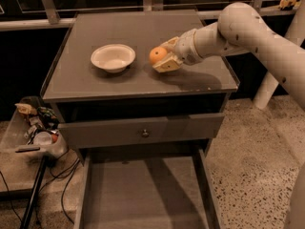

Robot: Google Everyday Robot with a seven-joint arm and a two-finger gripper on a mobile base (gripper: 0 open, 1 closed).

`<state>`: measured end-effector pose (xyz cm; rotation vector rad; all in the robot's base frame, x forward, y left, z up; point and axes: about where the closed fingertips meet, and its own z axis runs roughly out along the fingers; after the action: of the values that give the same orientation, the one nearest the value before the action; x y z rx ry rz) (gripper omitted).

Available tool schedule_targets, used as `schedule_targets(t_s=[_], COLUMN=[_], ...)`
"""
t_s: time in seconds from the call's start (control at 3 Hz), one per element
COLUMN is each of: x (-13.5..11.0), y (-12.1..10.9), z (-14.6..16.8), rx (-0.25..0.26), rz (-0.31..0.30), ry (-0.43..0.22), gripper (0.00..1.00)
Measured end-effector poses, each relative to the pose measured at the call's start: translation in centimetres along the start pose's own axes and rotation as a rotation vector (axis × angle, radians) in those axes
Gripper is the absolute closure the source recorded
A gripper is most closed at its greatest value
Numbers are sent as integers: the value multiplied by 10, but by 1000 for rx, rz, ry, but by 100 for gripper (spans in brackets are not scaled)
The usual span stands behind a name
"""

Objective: Pick orange from middle drawer and place on counter

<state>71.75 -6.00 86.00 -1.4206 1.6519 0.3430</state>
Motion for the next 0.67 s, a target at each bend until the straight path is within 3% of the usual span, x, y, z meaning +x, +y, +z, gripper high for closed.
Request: schedule_targets(t_s=[0.67], x=[0], y=[0], z=[0], rx=[0], rz=[0], ry=[0], gripper=[35])
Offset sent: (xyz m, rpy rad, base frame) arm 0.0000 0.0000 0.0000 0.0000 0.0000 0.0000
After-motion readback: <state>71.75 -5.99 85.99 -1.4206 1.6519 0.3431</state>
